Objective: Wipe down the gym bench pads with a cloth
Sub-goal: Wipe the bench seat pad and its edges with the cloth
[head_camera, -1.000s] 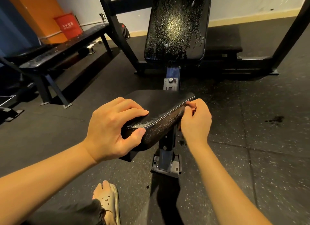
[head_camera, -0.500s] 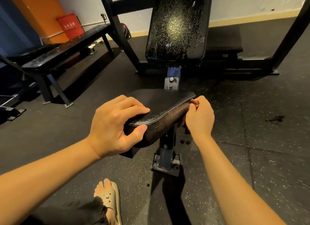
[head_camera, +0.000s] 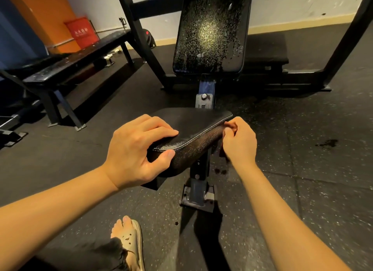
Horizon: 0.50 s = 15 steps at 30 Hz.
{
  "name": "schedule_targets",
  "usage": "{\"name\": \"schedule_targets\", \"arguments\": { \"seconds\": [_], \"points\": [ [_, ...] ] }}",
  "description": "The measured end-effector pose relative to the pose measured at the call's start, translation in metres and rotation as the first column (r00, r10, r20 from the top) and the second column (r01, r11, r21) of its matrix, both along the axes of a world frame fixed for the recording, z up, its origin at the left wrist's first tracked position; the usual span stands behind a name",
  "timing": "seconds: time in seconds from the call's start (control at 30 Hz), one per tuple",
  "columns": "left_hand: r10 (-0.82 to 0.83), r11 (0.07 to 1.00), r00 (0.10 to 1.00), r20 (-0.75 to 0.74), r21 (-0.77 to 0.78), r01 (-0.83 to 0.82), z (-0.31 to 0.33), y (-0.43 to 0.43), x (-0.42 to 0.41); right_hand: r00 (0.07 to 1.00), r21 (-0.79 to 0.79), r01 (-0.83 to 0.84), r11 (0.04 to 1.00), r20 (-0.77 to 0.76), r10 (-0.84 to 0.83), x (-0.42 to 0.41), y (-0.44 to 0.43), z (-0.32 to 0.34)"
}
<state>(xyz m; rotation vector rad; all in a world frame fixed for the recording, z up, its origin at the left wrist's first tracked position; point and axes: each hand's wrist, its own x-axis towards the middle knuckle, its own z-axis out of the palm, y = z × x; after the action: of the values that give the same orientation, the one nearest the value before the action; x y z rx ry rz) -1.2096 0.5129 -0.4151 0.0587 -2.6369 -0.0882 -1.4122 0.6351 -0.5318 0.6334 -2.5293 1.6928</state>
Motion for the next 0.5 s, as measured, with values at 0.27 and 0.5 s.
{"name": "schedule_targets", "arguments": {
  "seconds": [0.27,0.5],
  "points": [
    [0.009,1.000,1.000,0.014,0.015,-0.009,0.000,0.000,-0.001,0.948,-0.291,-0.194,0.937,-0.301,0.102,0.112,0.015,0.031],
    [0.008,1.000,1.000,0.001,-0.002,-0.008,0.000,0.000,0.000,0.999,-0.055,0.029,0.998,-0.023,-0.030,0.021,0.001,-0.003]
  ]
}}
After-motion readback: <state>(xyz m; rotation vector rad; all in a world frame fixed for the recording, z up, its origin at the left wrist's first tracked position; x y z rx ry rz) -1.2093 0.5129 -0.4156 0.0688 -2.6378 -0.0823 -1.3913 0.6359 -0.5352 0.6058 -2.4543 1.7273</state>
